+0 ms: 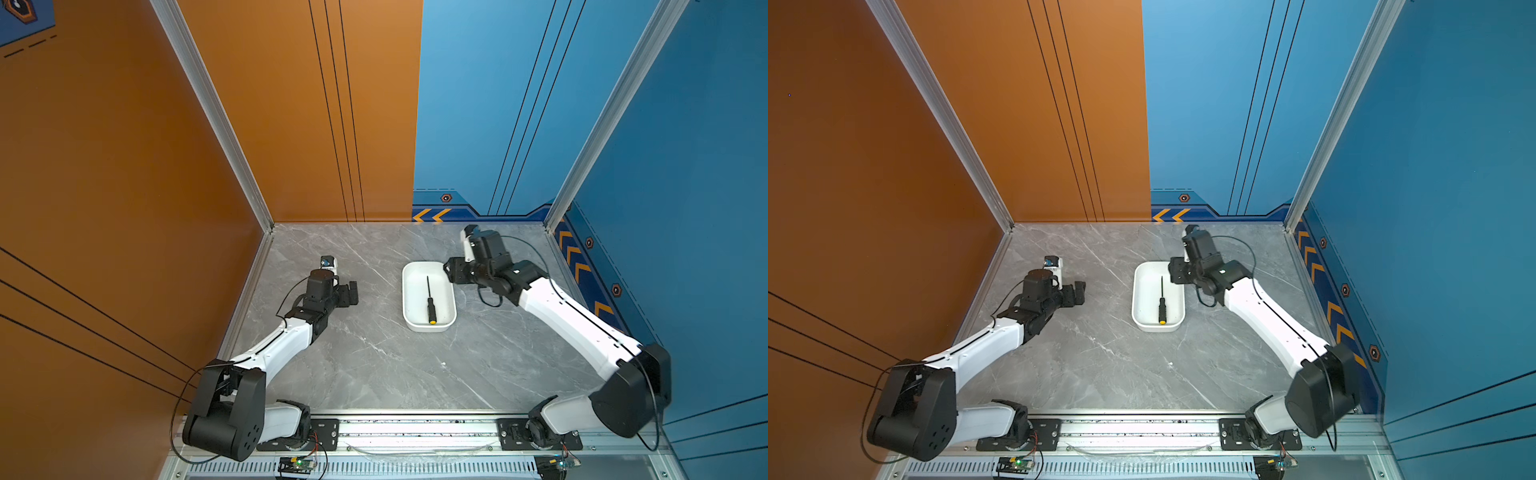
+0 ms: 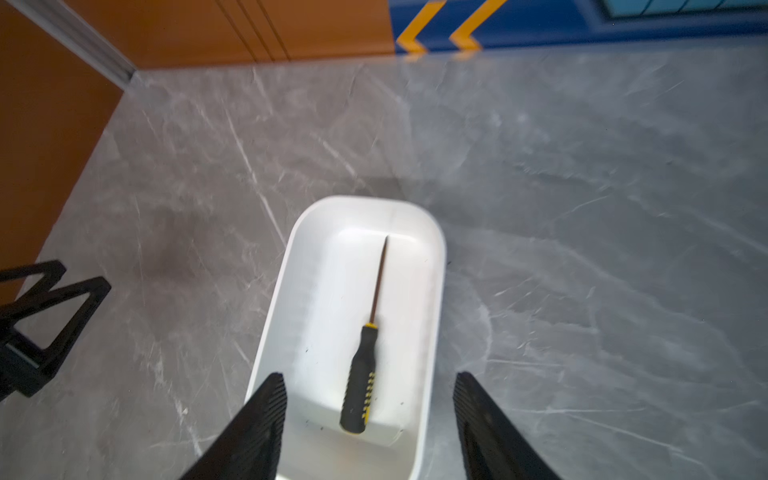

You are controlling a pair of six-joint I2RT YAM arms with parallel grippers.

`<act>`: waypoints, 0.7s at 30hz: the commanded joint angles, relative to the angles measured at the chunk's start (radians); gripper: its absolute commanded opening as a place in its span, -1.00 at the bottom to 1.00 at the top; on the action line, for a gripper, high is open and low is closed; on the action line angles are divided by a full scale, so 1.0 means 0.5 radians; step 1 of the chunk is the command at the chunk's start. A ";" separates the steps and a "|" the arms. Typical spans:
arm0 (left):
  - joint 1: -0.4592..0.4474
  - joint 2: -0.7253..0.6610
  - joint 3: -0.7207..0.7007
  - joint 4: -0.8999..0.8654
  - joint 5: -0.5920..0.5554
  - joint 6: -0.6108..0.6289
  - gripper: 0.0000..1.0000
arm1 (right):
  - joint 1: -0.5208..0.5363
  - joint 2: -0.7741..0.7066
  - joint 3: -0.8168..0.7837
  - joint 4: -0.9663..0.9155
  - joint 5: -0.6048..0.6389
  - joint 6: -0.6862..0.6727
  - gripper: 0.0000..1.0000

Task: Put the screwdriver in the bin
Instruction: Place the screwdriver into the bin, then reset both arms

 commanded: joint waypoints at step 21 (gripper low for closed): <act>0.643 0.306 -0.679 1.513 0.239 0.139 0.96 | -0.991 -0.222 -1.630 2.177 -0.037 -0.449 0.38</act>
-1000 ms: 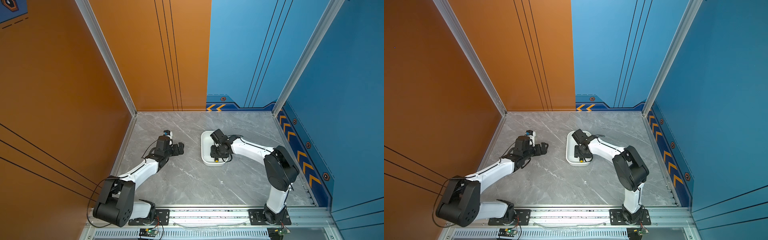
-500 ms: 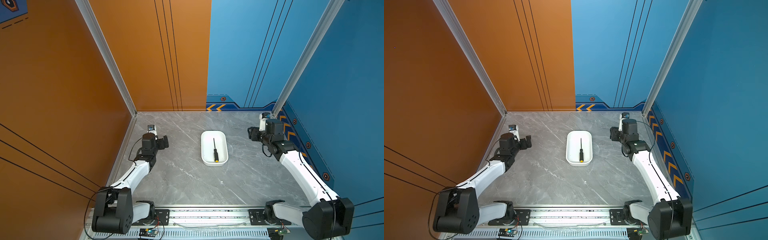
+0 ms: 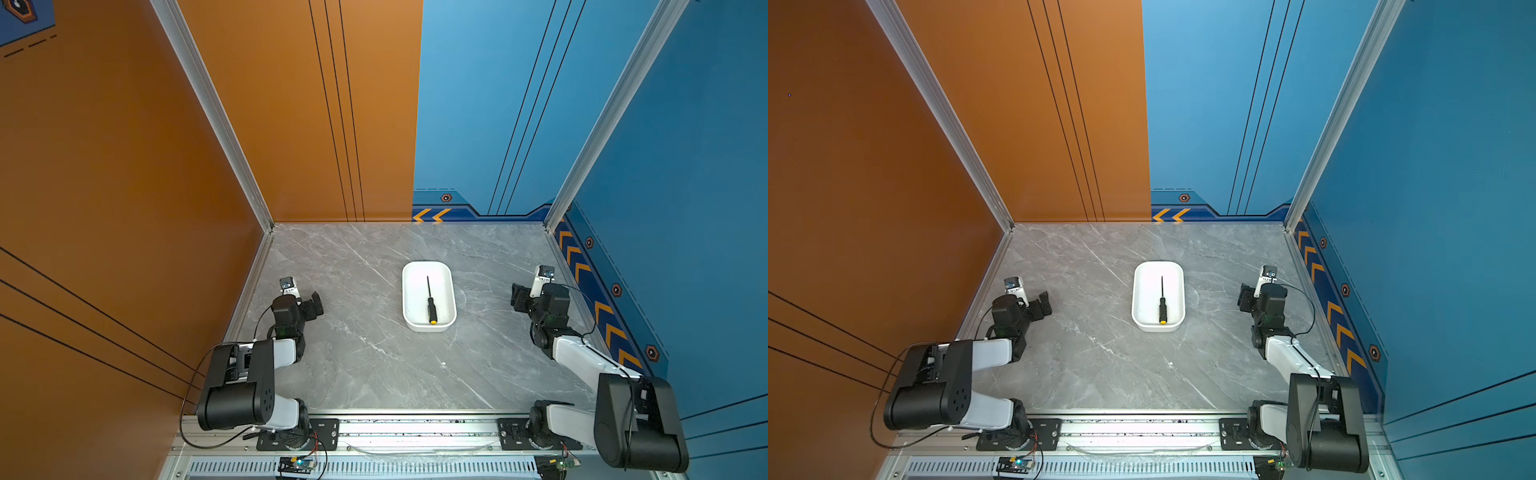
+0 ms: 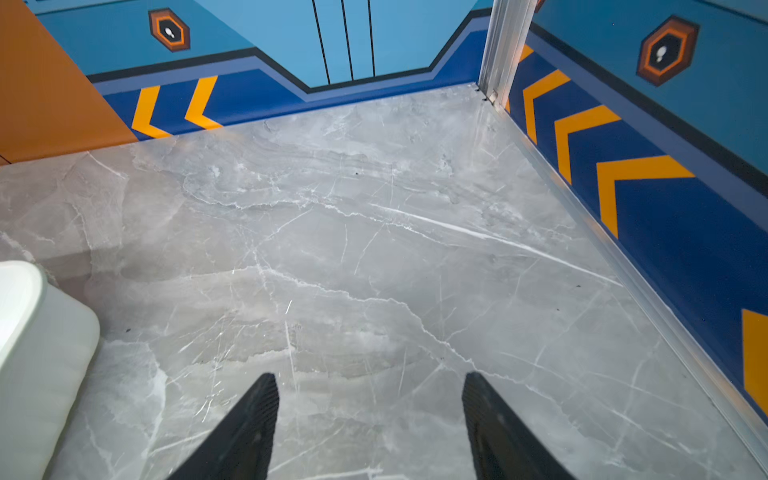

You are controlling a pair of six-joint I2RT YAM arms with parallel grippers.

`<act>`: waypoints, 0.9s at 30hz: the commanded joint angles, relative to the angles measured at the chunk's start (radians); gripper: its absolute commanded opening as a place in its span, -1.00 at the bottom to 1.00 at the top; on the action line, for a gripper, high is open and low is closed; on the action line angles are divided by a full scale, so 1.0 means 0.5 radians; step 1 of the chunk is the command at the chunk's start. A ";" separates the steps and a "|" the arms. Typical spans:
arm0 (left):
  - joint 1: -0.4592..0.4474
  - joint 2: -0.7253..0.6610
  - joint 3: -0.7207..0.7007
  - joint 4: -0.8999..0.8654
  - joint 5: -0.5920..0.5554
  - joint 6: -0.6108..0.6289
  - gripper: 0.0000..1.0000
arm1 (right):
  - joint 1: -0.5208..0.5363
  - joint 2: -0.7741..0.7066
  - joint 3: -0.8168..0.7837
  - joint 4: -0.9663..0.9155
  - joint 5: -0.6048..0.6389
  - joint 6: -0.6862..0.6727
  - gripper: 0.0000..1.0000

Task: Put the screwdriver in the bin
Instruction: Reset both arms

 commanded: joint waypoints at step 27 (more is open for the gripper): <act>-0.204 0.233 0.046 0.380 0.021 0.203 0.96 | 0.187 0.607 -0.136 0.920 0.165 -0.078 1.00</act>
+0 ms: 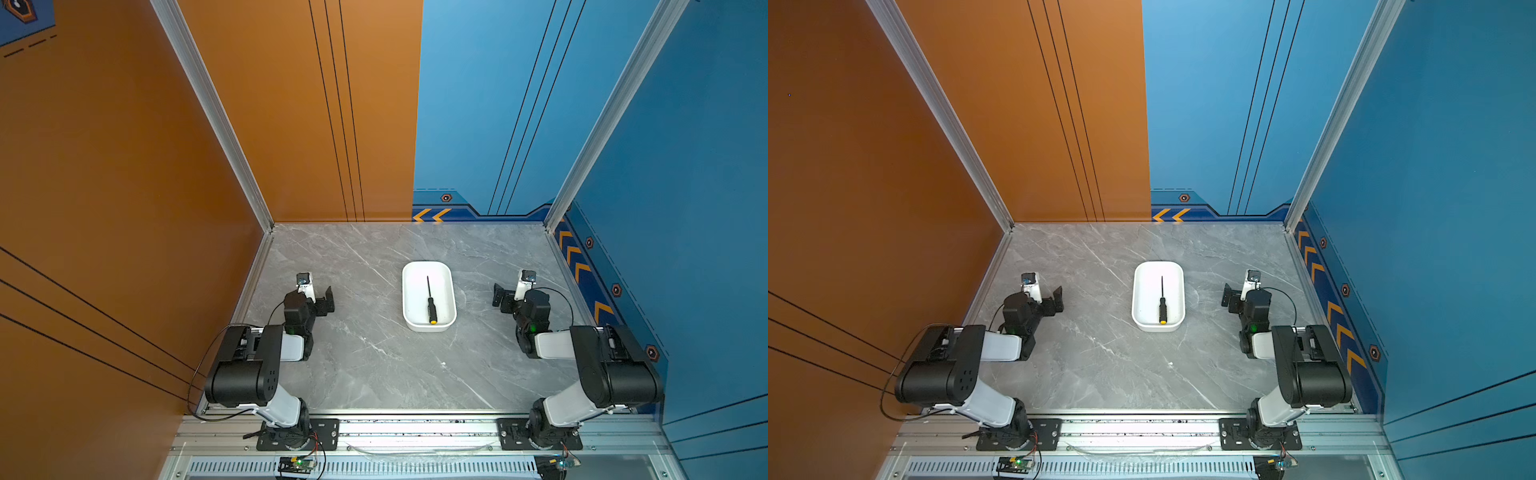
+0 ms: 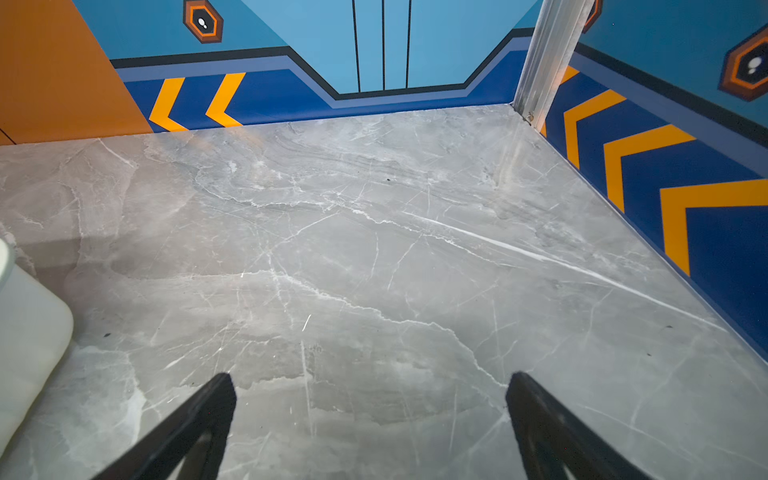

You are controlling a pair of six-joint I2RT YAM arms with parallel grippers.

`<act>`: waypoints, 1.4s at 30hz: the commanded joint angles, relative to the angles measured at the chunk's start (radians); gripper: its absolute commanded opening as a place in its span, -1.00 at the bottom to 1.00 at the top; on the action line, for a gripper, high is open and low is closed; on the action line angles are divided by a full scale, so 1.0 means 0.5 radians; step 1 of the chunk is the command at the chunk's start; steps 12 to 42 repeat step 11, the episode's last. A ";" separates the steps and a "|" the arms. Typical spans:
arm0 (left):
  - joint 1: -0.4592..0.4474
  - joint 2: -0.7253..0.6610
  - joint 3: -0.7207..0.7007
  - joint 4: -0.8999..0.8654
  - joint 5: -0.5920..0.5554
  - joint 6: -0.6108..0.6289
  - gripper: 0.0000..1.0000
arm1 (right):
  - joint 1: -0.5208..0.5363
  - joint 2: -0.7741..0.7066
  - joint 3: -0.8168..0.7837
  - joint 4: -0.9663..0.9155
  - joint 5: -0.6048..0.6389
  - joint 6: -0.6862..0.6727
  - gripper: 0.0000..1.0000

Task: Put the screwdriver in the bin
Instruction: Reset both arms

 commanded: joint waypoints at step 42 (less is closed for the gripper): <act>-0.015 0.001 0.049 -0.044 0.012 0.066 0.96 | 0.007 -0.020 0.013 -0.007 0.051 -0.013 1.00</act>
